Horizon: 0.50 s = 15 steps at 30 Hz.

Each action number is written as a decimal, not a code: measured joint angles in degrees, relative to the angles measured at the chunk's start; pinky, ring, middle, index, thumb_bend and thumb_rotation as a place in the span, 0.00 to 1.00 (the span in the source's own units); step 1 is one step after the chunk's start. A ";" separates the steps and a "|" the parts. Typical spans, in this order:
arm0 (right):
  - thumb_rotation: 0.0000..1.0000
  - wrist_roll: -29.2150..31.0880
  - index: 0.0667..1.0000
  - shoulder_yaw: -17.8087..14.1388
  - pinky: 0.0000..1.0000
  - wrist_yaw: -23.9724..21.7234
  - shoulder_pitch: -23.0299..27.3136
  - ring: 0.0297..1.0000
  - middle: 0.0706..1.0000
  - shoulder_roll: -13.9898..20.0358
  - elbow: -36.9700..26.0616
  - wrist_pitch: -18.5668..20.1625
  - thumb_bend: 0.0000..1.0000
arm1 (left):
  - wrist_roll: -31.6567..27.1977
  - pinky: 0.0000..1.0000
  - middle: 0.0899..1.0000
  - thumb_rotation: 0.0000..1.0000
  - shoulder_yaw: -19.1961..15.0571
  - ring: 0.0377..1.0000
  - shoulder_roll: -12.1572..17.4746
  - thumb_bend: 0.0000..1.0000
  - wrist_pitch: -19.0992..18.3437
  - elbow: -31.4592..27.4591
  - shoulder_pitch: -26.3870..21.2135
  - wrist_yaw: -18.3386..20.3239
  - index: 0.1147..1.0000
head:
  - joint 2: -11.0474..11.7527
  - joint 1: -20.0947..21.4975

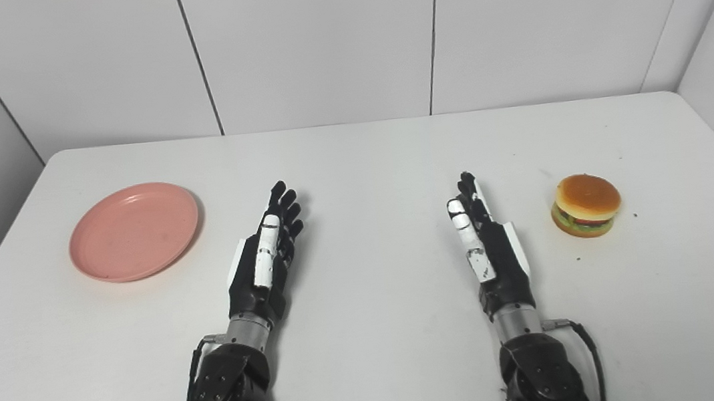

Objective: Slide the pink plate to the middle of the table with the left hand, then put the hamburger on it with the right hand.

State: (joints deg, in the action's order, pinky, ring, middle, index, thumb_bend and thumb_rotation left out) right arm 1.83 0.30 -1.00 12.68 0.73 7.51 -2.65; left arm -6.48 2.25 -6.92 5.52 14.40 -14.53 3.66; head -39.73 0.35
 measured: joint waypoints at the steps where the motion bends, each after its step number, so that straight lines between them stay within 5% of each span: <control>1: 0.91 0.00 1.00 -0.01 0.99 0.01 0.00 0.99 1.00 0.00 0.00 0.00 0.57 | -0.01 1.00 1.00 1.00 0.00 1.00 0.00 0.37 -0.01 -0.02 0.00 0.00 1.00 | 0.00 0.00; 15: 0.90 0.11 1.00 -0.01 0.99 0.07 0.00 1.00 1.00 -0.04 -0.06 0.00 0.56 | 0.03 1.00 1.00 1.00 0.09 1.00 0.01 0.37 -0.02 -0.11 0.03 0.00 1.00 | 0.00 0.00</control>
State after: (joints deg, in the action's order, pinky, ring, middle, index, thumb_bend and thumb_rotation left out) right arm 1.94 0.29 -0.92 12.67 0.69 7.45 -2.65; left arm -6.45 2.34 -6.91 5.50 14.29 -14.50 3.66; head -39.73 0.35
